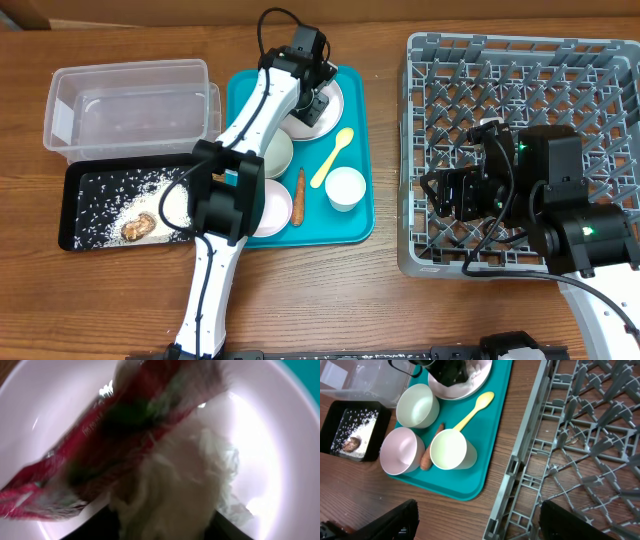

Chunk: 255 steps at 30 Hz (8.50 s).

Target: Sort waste into correct bins and load items into the dishwasher

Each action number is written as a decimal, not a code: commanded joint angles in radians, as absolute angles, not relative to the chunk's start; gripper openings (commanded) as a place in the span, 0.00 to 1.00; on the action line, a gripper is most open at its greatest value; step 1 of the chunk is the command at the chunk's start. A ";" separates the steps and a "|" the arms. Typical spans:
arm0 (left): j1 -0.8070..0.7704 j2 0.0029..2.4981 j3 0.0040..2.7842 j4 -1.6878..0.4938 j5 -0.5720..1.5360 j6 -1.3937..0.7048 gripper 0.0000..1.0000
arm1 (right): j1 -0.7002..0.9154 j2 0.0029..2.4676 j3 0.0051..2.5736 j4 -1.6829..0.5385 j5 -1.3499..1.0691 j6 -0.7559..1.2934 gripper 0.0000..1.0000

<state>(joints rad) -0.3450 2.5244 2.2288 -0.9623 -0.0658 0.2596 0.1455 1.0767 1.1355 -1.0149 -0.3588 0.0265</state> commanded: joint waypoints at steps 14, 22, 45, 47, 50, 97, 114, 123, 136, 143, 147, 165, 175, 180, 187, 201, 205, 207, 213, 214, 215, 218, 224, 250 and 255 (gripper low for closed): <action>-0.345 2.493 2.380 -1.119 -0.077 0.109 0.04 | 0.144 1.078 1.149 -1.013 -0.361 0.030 0.80; -0.303 2.346 2.671 -1.328 -0.094 0.029 0.04 | 0.144 1.078 1.149 -1.013 -0.362 0.038 0.80; 0.147 2.411 2.552 -1.624 -0.026 -0.179 1.00 | 0.144 1.078 1.149 -1.022 -0.361 0.053 0.80; 0.141 2.406 2.560 -1.618 -0.026 -0.180 1.00 | 0.144 1.078 1.149 -1.022 -0.361 0.053 0.80; 0.128 2.397 2.608 -1.614 -0.020 -0.181 1.00 | 0.144 1.078 1.149 -1.022 -0.361 0.053 0.80; -0.273 2.692 2.769 -1.298 0.083 0.080 0.04 | 0.144 1.078 1.149 -1.028 -0.361 0.053 0.80; 0.059 2.364 2.856 -1.690 -0.072 -0.151 0.04 | 0.144 1.078 1.149 -1.028 -0.361 0.054 0.80; 0.197 2.370 2.465 -1.591 -0.030 -0.149 0.74 | 0.144 1.078 1.149 -1.026 -0.361 0.057 0.80; 0.189 2.356 2.681 -1.635 0.073 -0.098 1.00 | 0.144 1.078 1.149 -1.028 -0.361 0.057 0.80; 0.165 2.268 2.882 -1.690 0.204 -0.067 0.96 | 0.144 1.078 1.149 -1.028 -0.361 0.057 0.80; 0.128 2.177 2.878 -1.690 0.219 -0.080 0.93 | 0.144 1.078 1.149 -1.039 -0.361 0.057 0.80; -0.276 1.917 2.136 -1.575 0.215 -0.077 0.88 | 0.144 1.078 1.149 -1.019 -0.384 0.057 0.80; -0.435 1.949 1.764 -1.205 0.181 -0.184 0.73 | 0.144 1.078 1.149 -1.028 -0.384 0.057 0.80; -0.461 2.003 1.689 -1.124 0.176 -0.184 0.67 | 0.144 1.078 1.149 -1.035 -0.384 0.057 0.80; -0.477 2.069 1.675 -1.111 0.177 -0.184 0.50 | 0.144 1.078 1.149 -1.047 -0.384 0.057 0.80; -0.517 2.080 1.677 -1.121 0.182 -0.184 0.04 | 0.144 1.078 1.149 -1.047 -0.384 0.057 0.80; -0.494 2.080 1.736 -1.187 0.230 -0.176 0.04 | 0.144 1.078 1.149 -1.045 -0.404 0.057 0.80; -0.466 2.079 1.795 -1.238 0.296 -0.141 0.04 | 0.144 1.078 1.149 -1.038 -0.436 0.057 0.80; -0.331 2.079 1.983 -1.351 0.757 0.049 0.04 | 0.144 1.078 1.149 -0.954 -0.561 0.057 0.80; -0.309 2.079 2.003 -1.357 0.844 0.076 0.04 | 0.144 1.078 1.149 -0.936 -0.575 0.057 0.80; -0.289 2.079 2.016 -1.358 0.918 0.093 0.04 | 0.144 1.078 1.149 -0.917 -0.585 0.063 0.80; -0.233 2.079 2.030 -1.357 1.137 0.137 0.04 | 0.144 1.078 1.149 -0.842 -0.587 0.140 0.80; -0.176 2.079 2.029 -1.361 1.537 0.237 0.04 | 0.144 1.081 1.149 -0.639 -0.663 0.240 0.86; -0.242 2.079 2.031 -1.360 1.581 0.237 0.04 | 0.144 1.310 1.149 -0.189 -1.084 0.241 0.76; -0.242 2.079 2.031 -1.358 1.581 0.240 0.04 | 0.144 1.309 1.149 -0.180 -1.105 0.241 0.71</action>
<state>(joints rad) -0.2363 2.0800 2.0113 -1.3617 1.5562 0.2142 0.1455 1.3087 1.1351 -0.1890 -1.0645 0.2409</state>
